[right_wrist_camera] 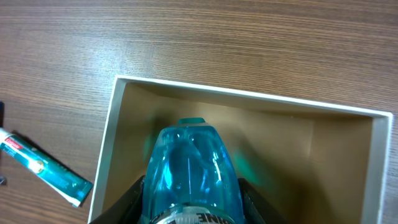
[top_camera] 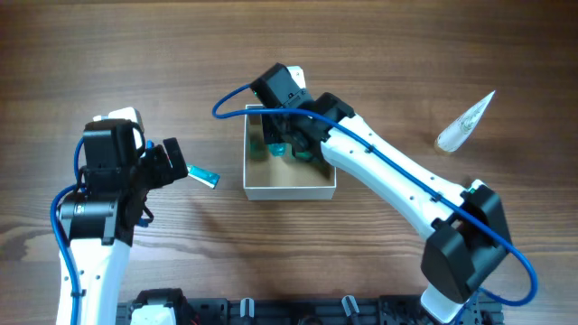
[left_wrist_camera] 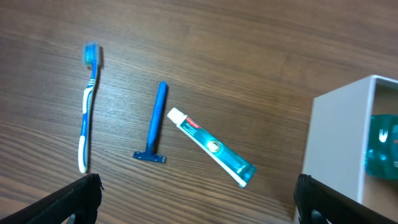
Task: Pack container
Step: 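Carry the mouthwash bottle into the box and release it, then move the right gripper to the white Pantene tube and grasp it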
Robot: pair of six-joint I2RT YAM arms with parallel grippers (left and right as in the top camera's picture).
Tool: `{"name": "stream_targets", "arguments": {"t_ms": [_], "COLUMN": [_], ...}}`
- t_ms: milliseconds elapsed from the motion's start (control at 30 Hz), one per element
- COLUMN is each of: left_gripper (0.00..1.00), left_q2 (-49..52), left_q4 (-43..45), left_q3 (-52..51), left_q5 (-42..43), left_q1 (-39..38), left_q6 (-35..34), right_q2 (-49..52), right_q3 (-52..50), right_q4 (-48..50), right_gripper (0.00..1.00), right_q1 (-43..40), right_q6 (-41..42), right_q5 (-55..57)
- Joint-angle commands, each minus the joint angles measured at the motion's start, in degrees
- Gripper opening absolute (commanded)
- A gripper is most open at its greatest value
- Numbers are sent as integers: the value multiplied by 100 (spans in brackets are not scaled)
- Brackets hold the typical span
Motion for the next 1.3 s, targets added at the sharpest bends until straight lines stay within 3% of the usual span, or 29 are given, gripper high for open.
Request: {"name": "stream_targets", "arguments": {"t_ms": [0, 67, 267, 433, 533, 700, 833, 933, 1033, 1167, 1267], "left_gripper": [100, 100, 100, 100, 100, 100, 100, 100, 100, 100, 100], "left_q2": [101, 101, 101, 101, 101, 101, 101, 101, 101, 101, 101], "left_q4": [0, 0, 0, 2, 2, 2, 0, 0, 0, 2, 4], "left_q3": [114, 114, 114, 114, 114, 114, 114, 114, 114, 114, 114], "left_q5": [-234, -234, -234, -234, -234, -234, -234, -234, -234, -234, -234], "left_q1": [-39, -48, -48, -48, -48, -48, -48, -48, -48, -48, -48], "left_q6": [138, 138, 138, 136, 136, 136, 136, 136, 133, 131, 133], "right_q2": [306, 398, 428, 376, 236, -442, -1539, -2120, -2356, -2243, -2114], "right_q3": [236, 240, 240, 240, 240, 240, 240, 240, 240, 223, 129], "right_q4": [92, 116, 437, 435, 413, 221, -39, -546, -1493, -2094, -2151], "right_gripper": [5, 4, 59, 89, 99, 100, 100, 100, 100, 100, 100], "right_q1": [20, 20, 20, 20, 20, 13, -323, -1226, -2702, -4098, -4621], "right_q6": [81, 42, -391, -802, -883, -752, -756, -337, 369, 275, 168], "right_q5": [90, 74, -420, -531, -511, 243, 839, 841, 614, 339, 321]}}
